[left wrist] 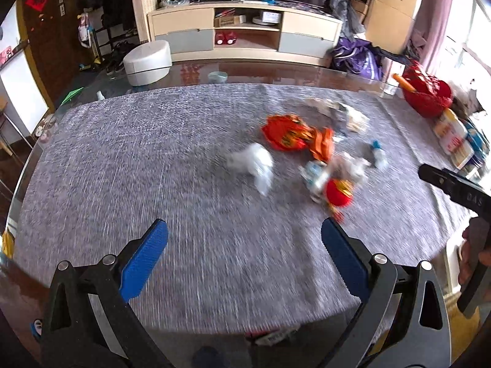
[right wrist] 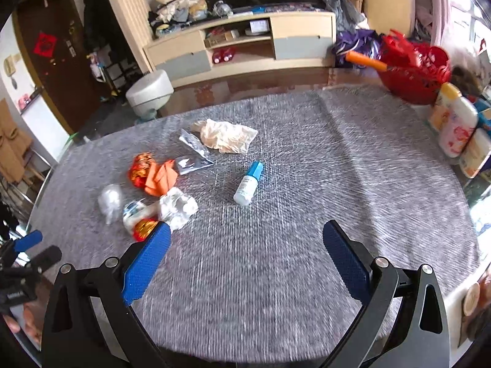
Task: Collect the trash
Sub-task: 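Grasp the crumpled clear plastic bag with the left tool while the right tool grasps the blue-capped bottle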
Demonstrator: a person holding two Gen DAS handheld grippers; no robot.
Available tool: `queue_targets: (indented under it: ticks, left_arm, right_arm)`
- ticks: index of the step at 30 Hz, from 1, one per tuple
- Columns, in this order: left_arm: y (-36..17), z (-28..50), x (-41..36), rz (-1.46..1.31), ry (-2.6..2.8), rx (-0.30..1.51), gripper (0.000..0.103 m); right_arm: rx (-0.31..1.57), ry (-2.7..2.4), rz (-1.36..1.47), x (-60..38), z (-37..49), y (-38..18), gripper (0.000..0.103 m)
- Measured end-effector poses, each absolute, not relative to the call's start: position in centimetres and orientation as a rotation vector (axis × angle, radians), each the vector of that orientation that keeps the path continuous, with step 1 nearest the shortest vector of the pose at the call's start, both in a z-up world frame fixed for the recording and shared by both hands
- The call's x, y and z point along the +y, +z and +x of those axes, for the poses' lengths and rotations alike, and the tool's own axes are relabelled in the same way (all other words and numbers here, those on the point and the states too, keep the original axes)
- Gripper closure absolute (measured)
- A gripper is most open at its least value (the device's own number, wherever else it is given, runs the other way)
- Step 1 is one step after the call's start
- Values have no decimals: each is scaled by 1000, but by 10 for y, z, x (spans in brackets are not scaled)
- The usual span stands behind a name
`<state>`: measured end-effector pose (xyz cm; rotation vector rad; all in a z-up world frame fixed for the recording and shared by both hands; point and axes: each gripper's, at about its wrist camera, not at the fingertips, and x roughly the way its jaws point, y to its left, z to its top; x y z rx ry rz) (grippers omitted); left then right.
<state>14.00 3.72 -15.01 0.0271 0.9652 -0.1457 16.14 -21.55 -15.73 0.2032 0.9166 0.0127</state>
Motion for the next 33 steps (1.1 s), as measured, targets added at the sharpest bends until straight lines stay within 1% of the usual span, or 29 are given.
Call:
queue_targets:
  ticks: [2, 3, 4, 6, 7, 8, 11, 14, 19, 21, 22, 23, 24, 25, 27, 33]
  left_arm:
    - [-158, 156, 39, 25, -134, 969, 11]
    - [-160, 162, 39, 20, -135, 966, 14]
    - [-163, 168, 38, 12, -140, 964, 16]
    - [-167, 180, 36, -1, -158, 961, 23]
    - [-171, 187, 32, -1, -169, 963, 26]
    - [-174, 191, 29, 3, -174, 967, 32]
    - [-188, 201, 23, 8, -181, 984, 41]
    - [-197, 211, 19, 6, -181, 988, 48]
    - [-203, 220, 18, 15, -189, 999, 49]
    - [-208, 224, 18, 12, -194, 1012, 62]
    - [-210, 224, 17, 14, -197, 1020, 65]
    - [-212, 224, 16, 17, -199, 1025, 71]
    - [-212, 222, 15, 21, -200, 1026, 78]
    - [-212, 221, 14, 31, -200, 1027, 82]
    - [-208, 217, 12, 58, -192, 1021, 84]
    - [-183, 196, 19, 66, -182, 981, 87]
  right_arm:
    - [919, 13, 204, -214, 173, -163, 4]
    - [916, 13, 203, -214, 180, -167, 4]
    - [911, 15, 199, -213, 185, -170, 5]
    - [905, 12, 187, -212, 194, -177, 15]
    - [910, 14, 189, -212, 200, -182, 28]
    - [921, 13, 197, -213, 204, -187, 38]
    - [957, 22, 217, -216, 211, -201, 48]
    - [952, 23, 220, -217, 213, -207, 52]
    - [958, 25, 188, -210, 220, -210, 52]
    - [956, 21, 167, -206, 222, -210, 53]
    - [956, 20, 159, -204, 223, -211, 59]
    - [956, 6, 141, -203, 223, -212, 67]
    - [956, 2, 133, -202, 223, -212, 71]
    - [958, 3, 129, -202, 223, -212, 78]
    - [965, 14, 152, -206, 221, -211, 83]
    - [928, 35, 158, -209, 202, -193, 83]
